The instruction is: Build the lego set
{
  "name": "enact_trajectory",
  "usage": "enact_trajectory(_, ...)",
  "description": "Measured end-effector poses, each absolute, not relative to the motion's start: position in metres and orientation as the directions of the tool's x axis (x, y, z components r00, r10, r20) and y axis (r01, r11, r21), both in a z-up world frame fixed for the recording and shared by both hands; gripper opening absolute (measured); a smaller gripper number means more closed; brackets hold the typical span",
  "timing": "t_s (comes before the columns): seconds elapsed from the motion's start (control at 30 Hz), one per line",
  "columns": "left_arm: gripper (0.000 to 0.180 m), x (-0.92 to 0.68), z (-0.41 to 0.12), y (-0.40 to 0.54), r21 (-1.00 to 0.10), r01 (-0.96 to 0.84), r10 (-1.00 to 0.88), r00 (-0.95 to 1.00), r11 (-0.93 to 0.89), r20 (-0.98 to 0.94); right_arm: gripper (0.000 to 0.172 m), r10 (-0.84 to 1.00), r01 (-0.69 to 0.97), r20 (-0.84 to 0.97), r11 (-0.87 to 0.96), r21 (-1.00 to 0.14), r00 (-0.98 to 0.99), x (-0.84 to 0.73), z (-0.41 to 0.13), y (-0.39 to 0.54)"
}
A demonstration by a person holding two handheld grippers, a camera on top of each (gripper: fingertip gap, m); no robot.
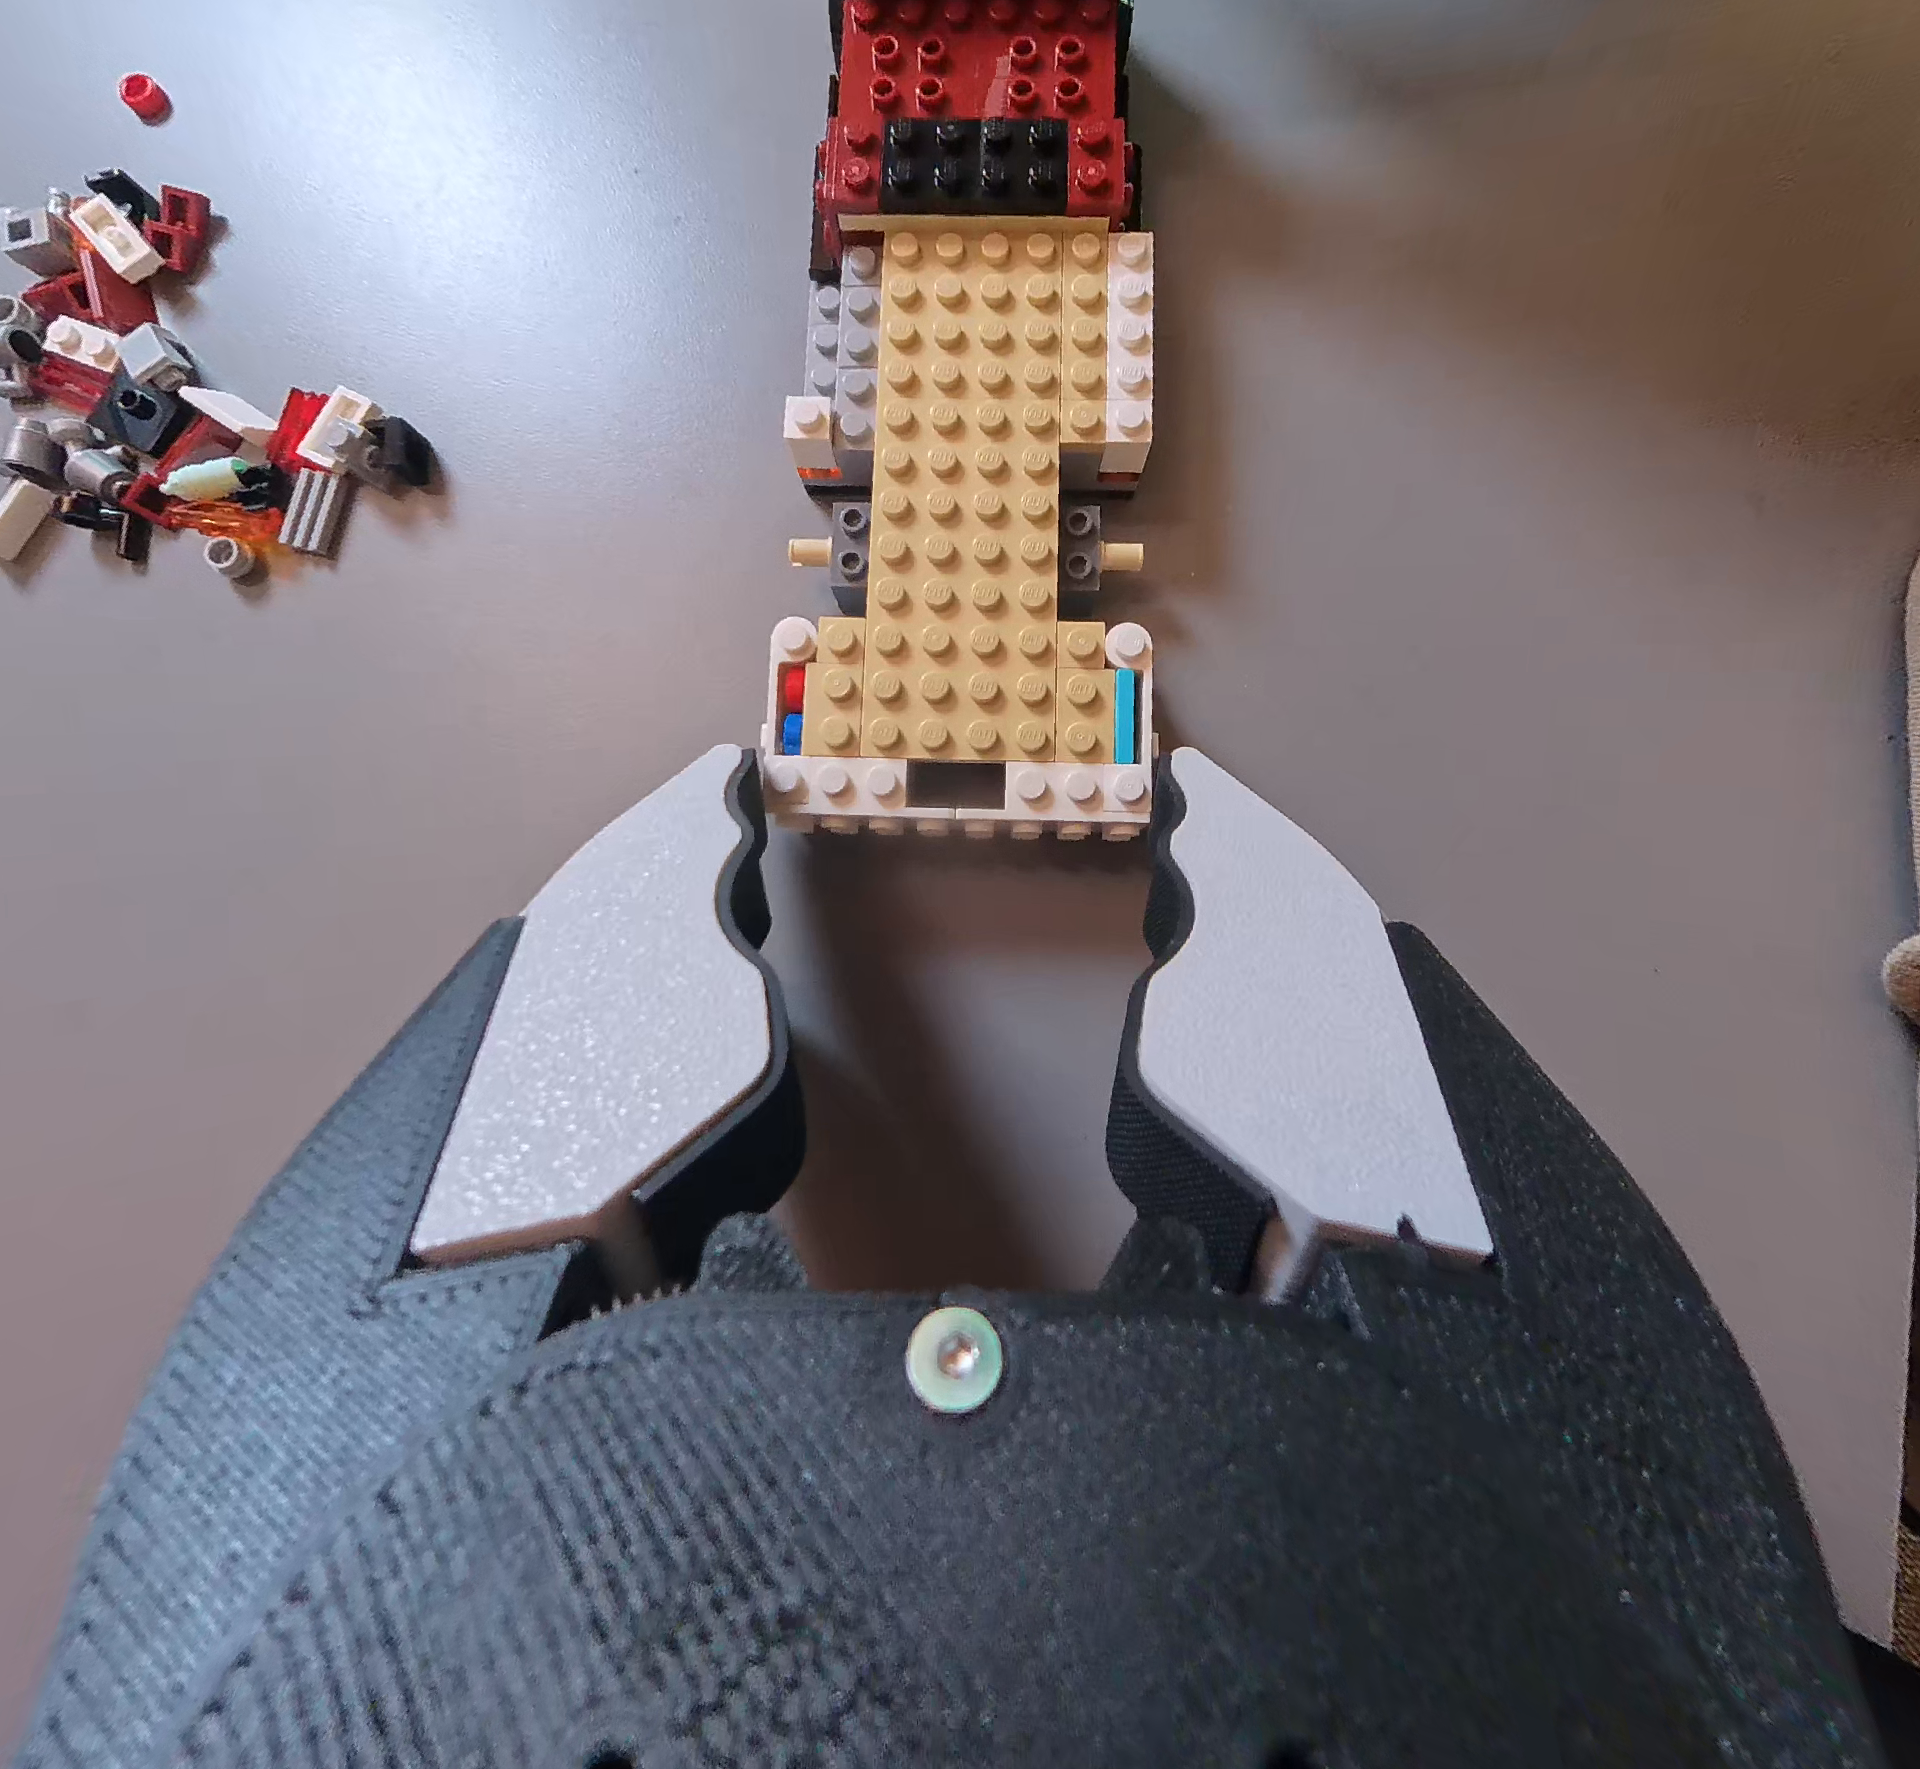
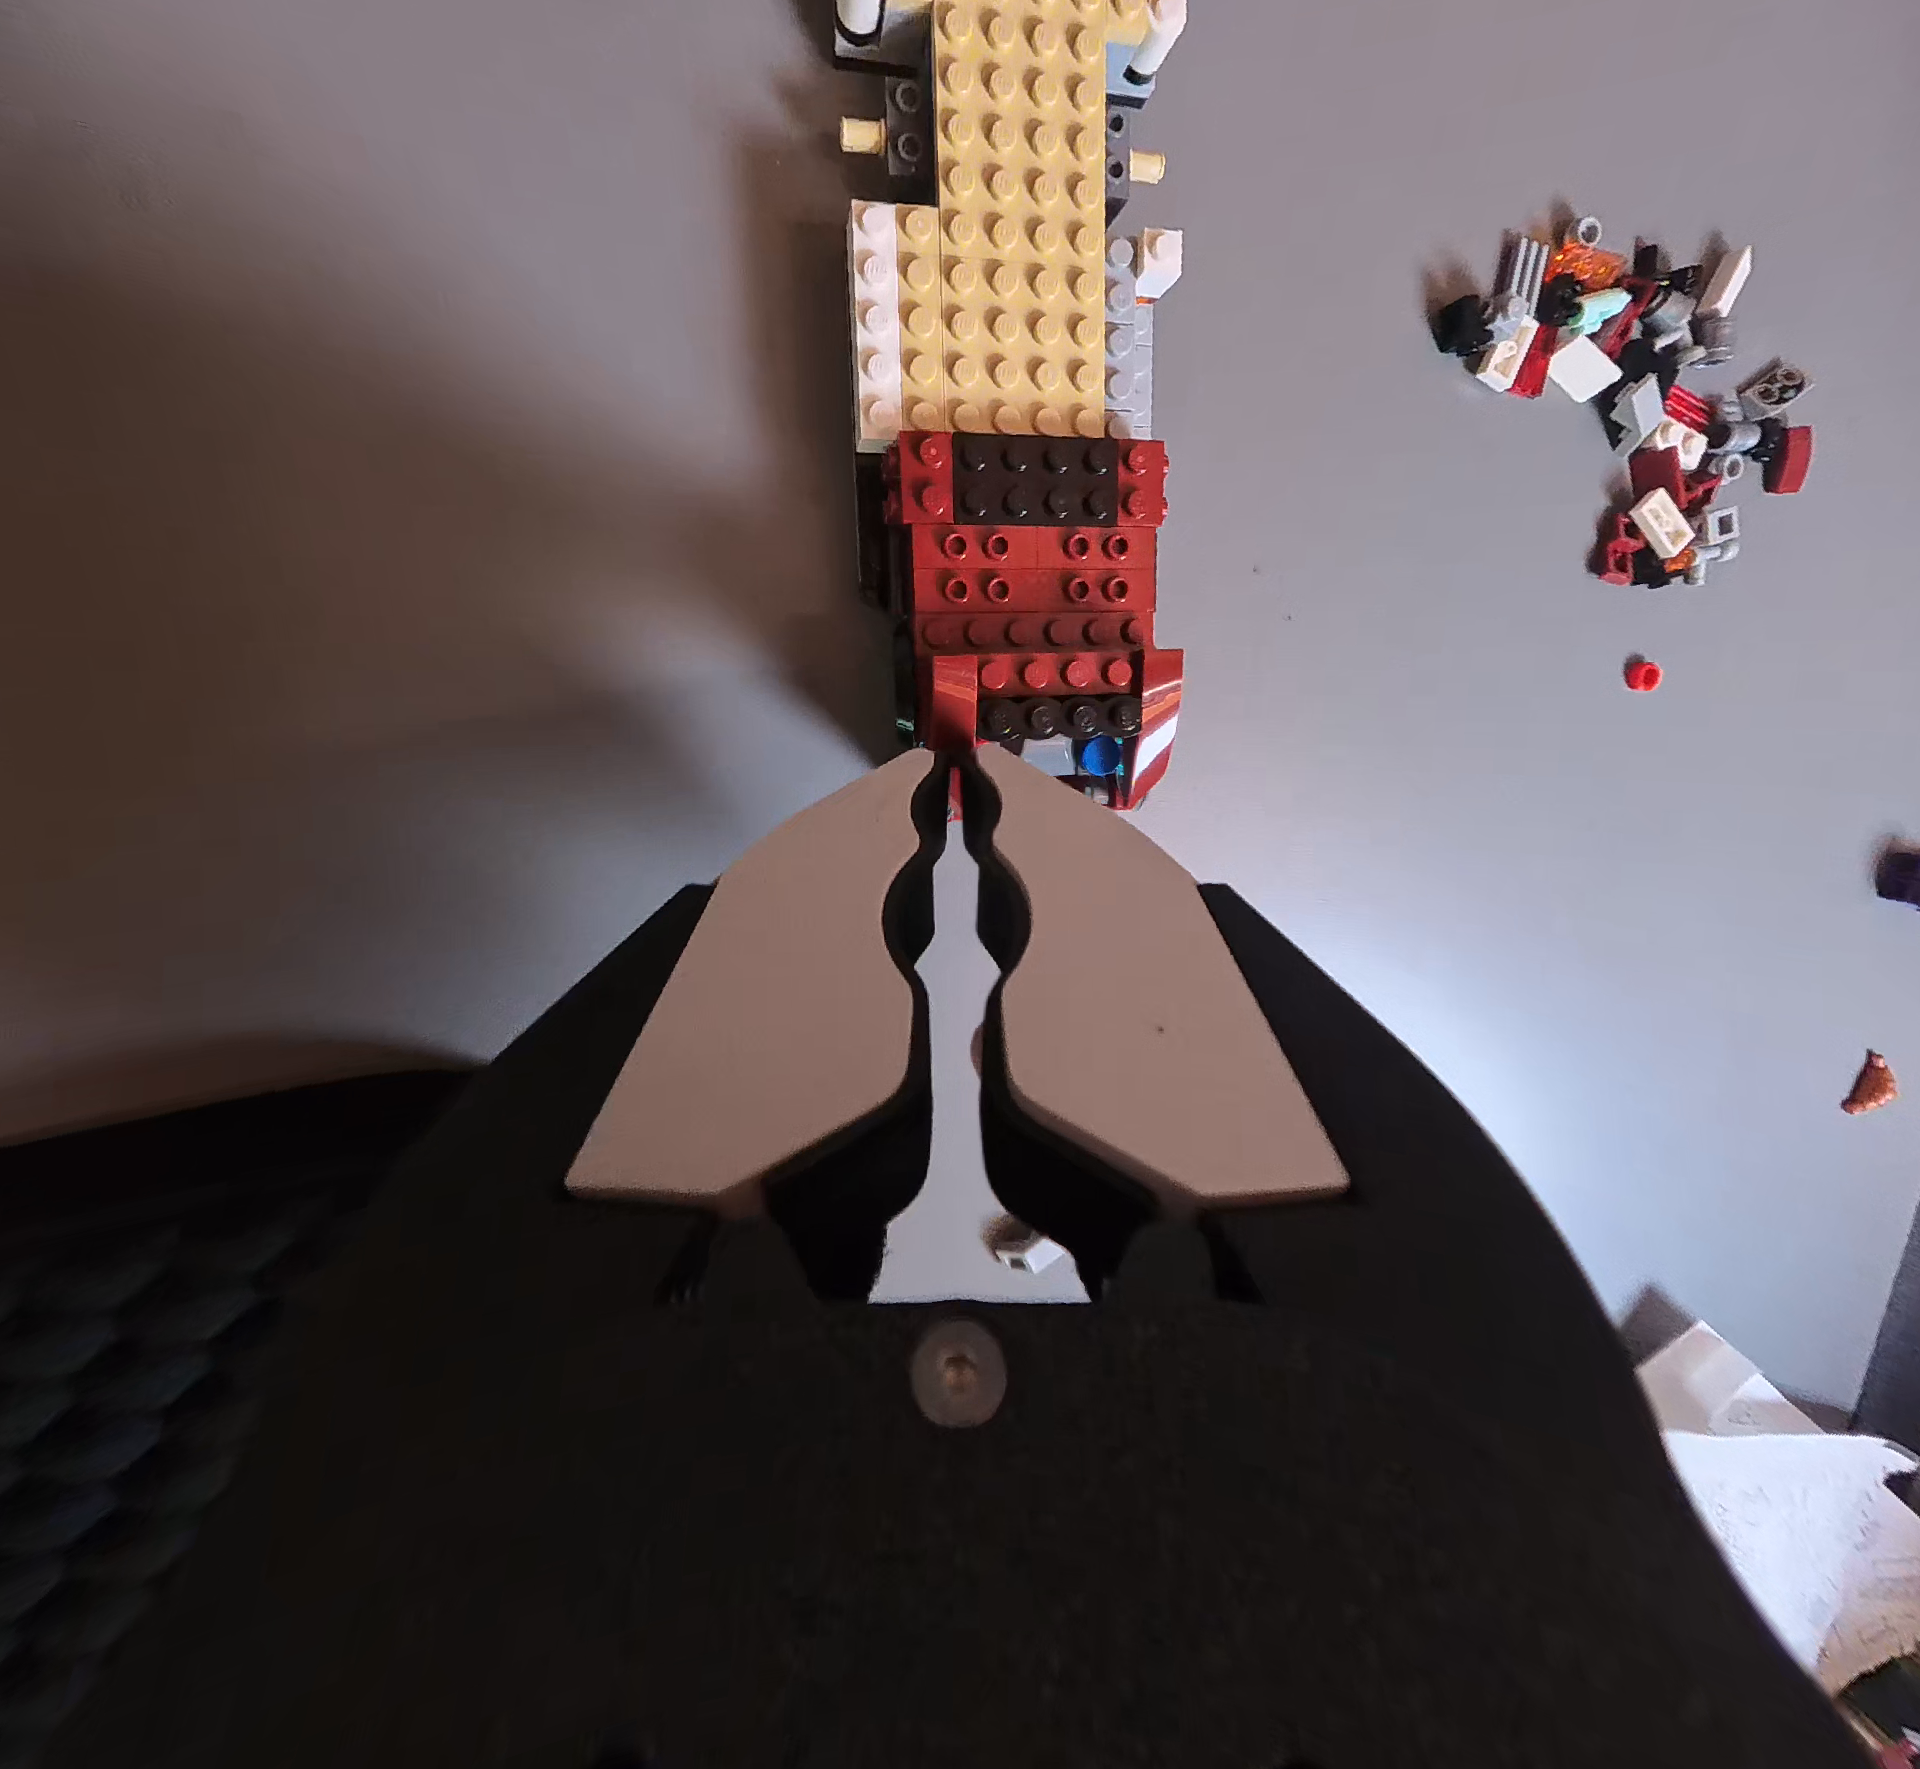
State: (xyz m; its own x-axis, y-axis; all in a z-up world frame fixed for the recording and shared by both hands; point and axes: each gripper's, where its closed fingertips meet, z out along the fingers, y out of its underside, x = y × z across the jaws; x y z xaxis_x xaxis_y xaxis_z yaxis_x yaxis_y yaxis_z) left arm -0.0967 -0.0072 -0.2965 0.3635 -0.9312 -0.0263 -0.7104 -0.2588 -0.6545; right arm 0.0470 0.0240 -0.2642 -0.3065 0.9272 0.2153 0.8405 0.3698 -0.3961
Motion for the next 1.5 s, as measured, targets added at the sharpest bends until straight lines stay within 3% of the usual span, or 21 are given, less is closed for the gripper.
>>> enact_trajectory(0.17, 0.072, -0.097, -0.296, -0.007, -0.657, -0.708, -0.932, 0.362, -0.258, -0.024, 0.003, 0.931, 0.824, 0.205, 0.362, -0.436, -0.301, 0.040, -0.256, 0.019)
enact_trajectory(0.93, 0.071, -0.095, -0.297, -0.008, -0.664, -0.703, -0.931, 0.364, -0.255, -0.028, 0.001, 0.934, 0.891, 0.131, 0.356, -0.281, -0.332, 0.038, -0.267, 0.021)
enact_trajectory(1.5, 0.071, -0.094, -0.296, -0.010, -0.674, -0.697, -0.935, 0.354, -0.244, -0.028, 0.000, 0.959, 0.919, 0.117, 0.281, -0.277, -0.258, 0.036, -0.268, 0.022)
